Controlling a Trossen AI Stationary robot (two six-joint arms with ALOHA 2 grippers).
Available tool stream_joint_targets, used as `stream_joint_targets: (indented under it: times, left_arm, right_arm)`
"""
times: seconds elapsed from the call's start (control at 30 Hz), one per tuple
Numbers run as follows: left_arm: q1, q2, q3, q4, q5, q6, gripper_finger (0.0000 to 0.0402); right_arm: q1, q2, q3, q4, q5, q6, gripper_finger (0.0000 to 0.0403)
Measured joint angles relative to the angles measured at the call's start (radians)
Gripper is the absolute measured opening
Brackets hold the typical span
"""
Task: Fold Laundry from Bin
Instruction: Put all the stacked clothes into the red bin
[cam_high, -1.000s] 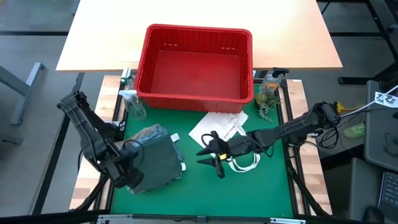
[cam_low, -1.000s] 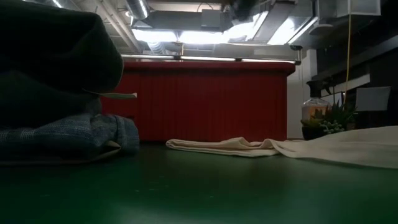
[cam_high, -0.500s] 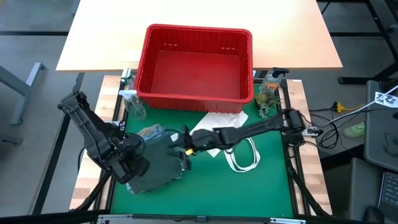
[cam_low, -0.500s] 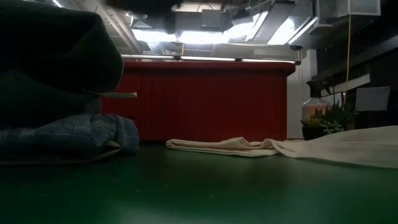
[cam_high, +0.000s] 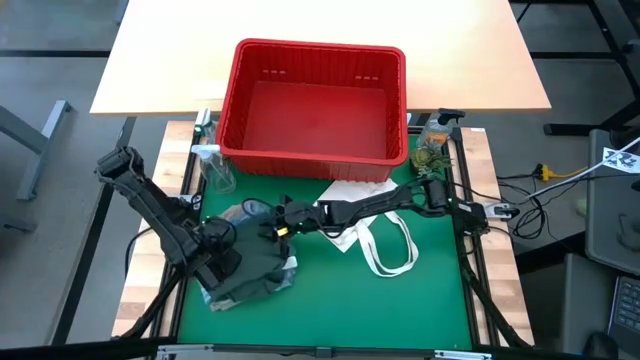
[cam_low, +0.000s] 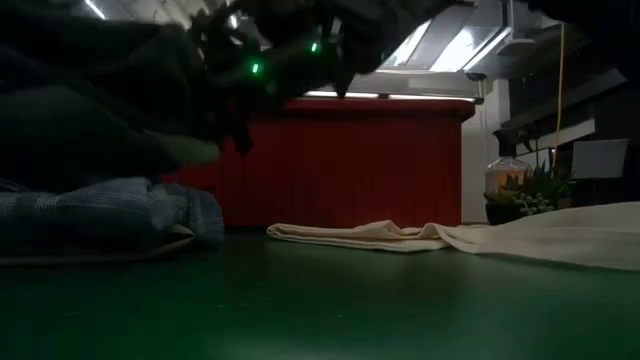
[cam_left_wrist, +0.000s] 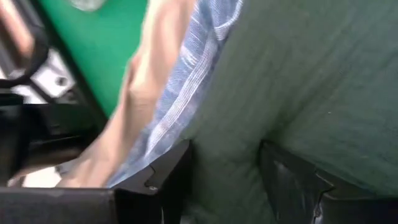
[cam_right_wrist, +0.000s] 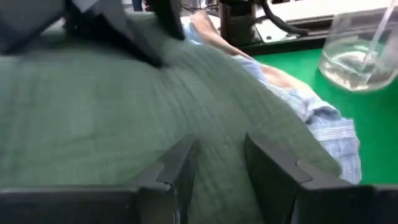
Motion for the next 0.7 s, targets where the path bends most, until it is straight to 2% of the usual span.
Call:
stream_joint_targets:
  times: [0.17,0.33,0.53,0.7]
  left_arm:
    - [0.0,-0.001,-0.122,0.159,-0.003,0.0,0.0183]
    - [0.0,-0.003,-0.188,0.236,-0.01,-0.001,0.0183]
    - [0.0,-0.003,-0.192,0.24,-0.008,-0.001,0.0183]
    - [0.0,0.002,-0.137,0.187,0.005,0.025,0.0183]
  right_arm:
    - [-0.012,0.056,0.0,0.025,-0.012,0.002,0.0143]
    - [-0.011,0.091,0.002,0.031,-0.017,0.002,0.0143]
    - [-0.011,0.097,0.002,0.028,-0.017,0.002,0.0143]
    - [-0.011,0.077,0.006,0.01,-0.018,0.001,0.0143]
